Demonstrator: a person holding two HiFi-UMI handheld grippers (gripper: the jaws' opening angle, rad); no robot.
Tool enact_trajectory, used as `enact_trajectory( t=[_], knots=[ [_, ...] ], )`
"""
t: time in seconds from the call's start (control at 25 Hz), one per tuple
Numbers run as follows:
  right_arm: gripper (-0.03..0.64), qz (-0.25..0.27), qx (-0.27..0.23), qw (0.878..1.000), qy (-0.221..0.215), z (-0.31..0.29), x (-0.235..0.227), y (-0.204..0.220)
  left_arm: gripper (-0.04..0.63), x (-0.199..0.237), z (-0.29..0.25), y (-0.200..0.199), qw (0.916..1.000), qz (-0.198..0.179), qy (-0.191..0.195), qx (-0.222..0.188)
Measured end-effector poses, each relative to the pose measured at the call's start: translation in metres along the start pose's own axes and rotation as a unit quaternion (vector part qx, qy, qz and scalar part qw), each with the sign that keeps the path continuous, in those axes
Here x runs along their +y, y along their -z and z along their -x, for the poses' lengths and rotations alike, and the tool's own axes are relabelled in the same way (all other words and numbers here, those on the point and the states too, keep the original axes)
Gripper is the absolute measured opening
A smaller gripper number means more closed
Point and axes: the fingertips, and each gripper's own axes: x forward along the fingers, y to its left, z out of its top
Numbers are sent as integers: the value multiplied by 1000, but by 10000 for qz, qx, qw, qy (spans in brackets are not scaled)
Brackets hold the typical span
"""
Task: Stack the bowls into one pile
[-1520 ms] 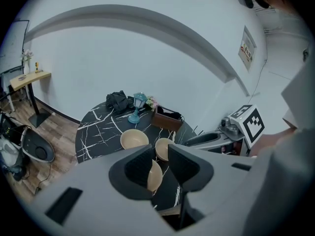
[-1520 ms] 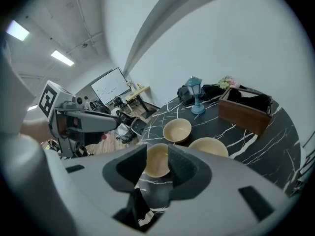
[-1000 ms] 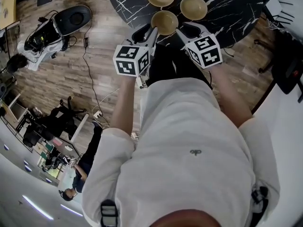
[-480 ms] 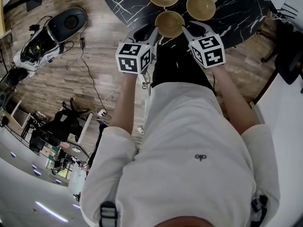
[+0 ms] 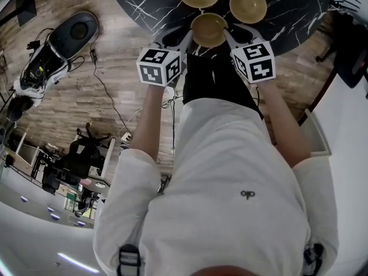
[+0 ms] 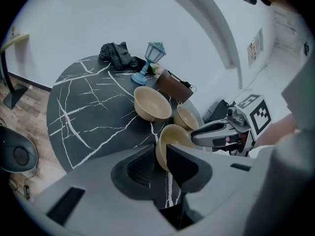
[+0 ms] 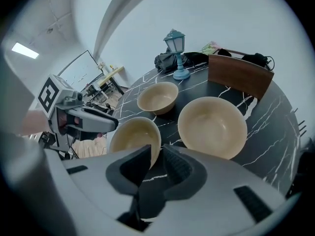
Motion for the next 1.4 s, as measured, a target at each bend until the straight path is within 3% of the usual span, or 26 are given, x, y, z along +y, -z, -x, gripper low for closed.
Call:
enact_trajectory(
  t=[0.36, 1.08, 1.4],
  knots=[
    [60, -80, 115, 9998, 161, -8, 2, 4, 61, -2, -5, -1, 9975, 234, 663, -14],
    [28, -440, -75, 9986, 272, -11, 2, 4, 23, -3, -10, 2, 9926, 317, 1168, -62],
    [15, -741, -64, 9966, 342, -3, 4, -1, 17, -7, -5, -2, 9921, 393, 1187, -117]
  ],
)
